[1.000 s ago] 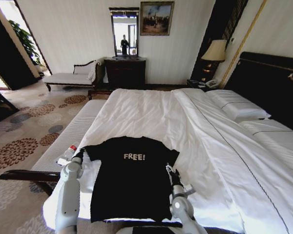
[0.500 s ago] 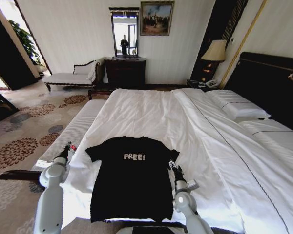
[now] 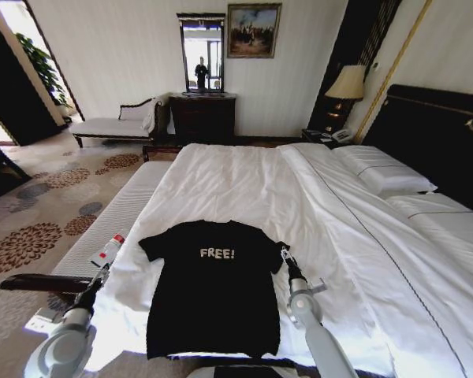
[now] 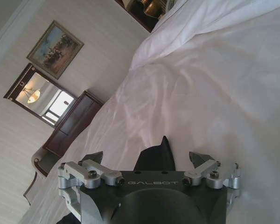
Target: Fold the clothes on the bed.
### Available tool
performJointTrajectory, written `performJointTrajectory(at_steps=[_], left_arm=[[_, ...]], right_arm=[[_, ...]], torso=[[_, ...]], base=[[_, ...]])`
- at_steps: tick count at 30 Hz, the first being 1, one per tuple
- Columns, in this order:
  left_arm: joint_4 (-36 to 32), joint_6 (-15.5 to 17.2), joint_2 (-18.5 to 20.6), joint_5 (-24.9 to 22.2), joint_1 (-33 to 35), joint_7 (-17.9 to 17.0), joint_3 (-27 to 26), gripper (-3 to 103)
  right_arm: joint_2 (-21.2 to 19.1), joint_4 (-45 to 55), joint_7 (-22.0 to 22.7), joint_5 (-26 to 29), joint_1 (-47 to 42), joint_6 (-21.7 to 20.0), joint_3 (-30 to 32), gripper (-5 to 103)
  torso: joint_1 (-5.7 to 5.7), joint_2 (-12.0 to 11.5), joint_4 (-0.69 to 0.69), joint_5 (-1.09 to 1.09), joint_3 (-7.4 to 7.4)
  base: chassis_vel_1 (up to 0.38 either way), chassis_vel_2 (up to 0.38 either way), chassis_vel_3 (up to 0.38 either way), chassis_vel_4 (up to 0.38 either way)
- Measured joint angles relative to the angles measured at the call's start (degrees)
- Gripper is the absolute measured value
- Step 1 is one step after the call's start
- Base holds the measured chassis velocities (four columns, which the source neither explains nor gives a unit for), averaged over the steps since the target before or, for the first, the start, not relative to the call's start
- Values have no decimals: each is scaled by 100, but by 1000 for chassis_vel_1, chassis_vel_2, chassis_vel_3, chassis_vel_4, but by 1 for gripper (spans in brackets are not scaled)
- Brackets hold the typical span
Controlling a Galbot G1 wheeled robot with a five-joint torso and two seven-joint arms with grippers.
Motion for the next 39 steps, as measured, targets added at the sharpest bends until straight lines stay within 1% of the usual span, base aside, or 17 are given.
performJointTrajectory(at_steps=[2, 4, 6, 8, 12, 14, 17, 18, 20, 21, 23, 24, 26, 30, 35, 38, 39], left_arm=[[-44, -3, -13, -41, 22, -7, -29, 100], [-136, -2, -19, -100, 34, -37, -114, 100], [-154, 19, 16, -126, -12, -64, -197, 100], [-155, 30, 30, -144, -32, -82, -223, 100], [-164, 68, 58, -194, -80, -126, -275, 100], [-164, 70, 57, -194, -82, -127, -275, 100], [-124, 78, 52, -193, -124, -134, -275, 100], [-124, 78, 52, -193, -124, -134, -275, 100], [-113, 79, 55, -191, -134, -138, -273, 100], [-112, 79, 55, -190, -135, -139, -270, 100], [-113, 80, 43, -176, -127, -140, -250, 100], [-113, 80, 43, -176, -127, -140, -250, 100], [-113, 80, 27, -167, -115, -140, -244, 100], [-90, 78, 20, -150, -87, -140, -249, 100], [-76, 70, 14, -147, -76, -142, -271, 100], [-106, 88, -20, -281, -77, -188, -333, 100], [-133, 119, -48, -377, -101, -231, -364, 100]], right_arm=[[-2, -116, -22, 13, 97, 13, -2, 103], [-3, -337, -39, 41, 281, 24, -10, 99], [-3, -541, -44, 68, 428, 26, -22, 90], [-3, -601, -44, 74, 470, 30, -24, 90], [-4, -821, -42, 93, 582, 50, -11, 69], [-5, -829, -40, 93, 582, 51, -8, 69], [-4, -836, -31, 84, 563, 64, 6, 52], [-4, -836, -31, 84, 563, 64, 6, 52], [0, -842, -27, 78, 558, 70, 11, 42], [2, -848, -23, 75, 558, 74, 14, 42], [12, -878, -13, 60, 558, 84, 19, 31], [12, -878, -13, 60, 558, 84, 19, 31], [18, -892, -9, 52, 558, 85, 20, 26], [63, -902, 2, 24, 566, 86, 19, 4], [73, -784, 67, -35, 531, 131, 20, 1], [50, -247, 175, 26, 296, 150, 23, 0], [28, 155, 183, 6, 94, 149, -32, 0]], torso=[[0, 0, 0, 0, 0], [1, 0, 0, -1, 0], [0, 0, 0, -1, 0], [0, 0, 0, -1, 0], [1, 0, 1, -2, 1], [1, 0, 1, -2, 1], [0, 0, 0, -2, 1], [0, 0, 0, -2, 1], [0, 0, 0, -2, 1], [0, 0, 1, -2, 1], [0, 0, 1, -2, 1], [0, 0, 1, -2, 1], [1, 0, 1, -2, 1], [1, 0, 1, -2, 1], [1, 0, 1, -2, 1], [1, 0, 2, -2, 1], [1, 0, -2, -2, 1]], base=[[0, 0, 0, 0], [0, 0, 0, 0], [0, 0, 0, 0], [0, 0, 0, 0], [0, 0, 0, 0], [0, 0, 0, 0], [0, 0, 0, 0], [0, 0, 0, 0], [0, 0, 0, 0], [0, 0, 0, 0], [0, 0, 0, 0], [0, 0, 0, 0], [0, 0, 0, 0], [0, 0, 0, 0], [0, 0, 0, 0], [0, 0, 0, 0], [0, 0, 0, 0]])
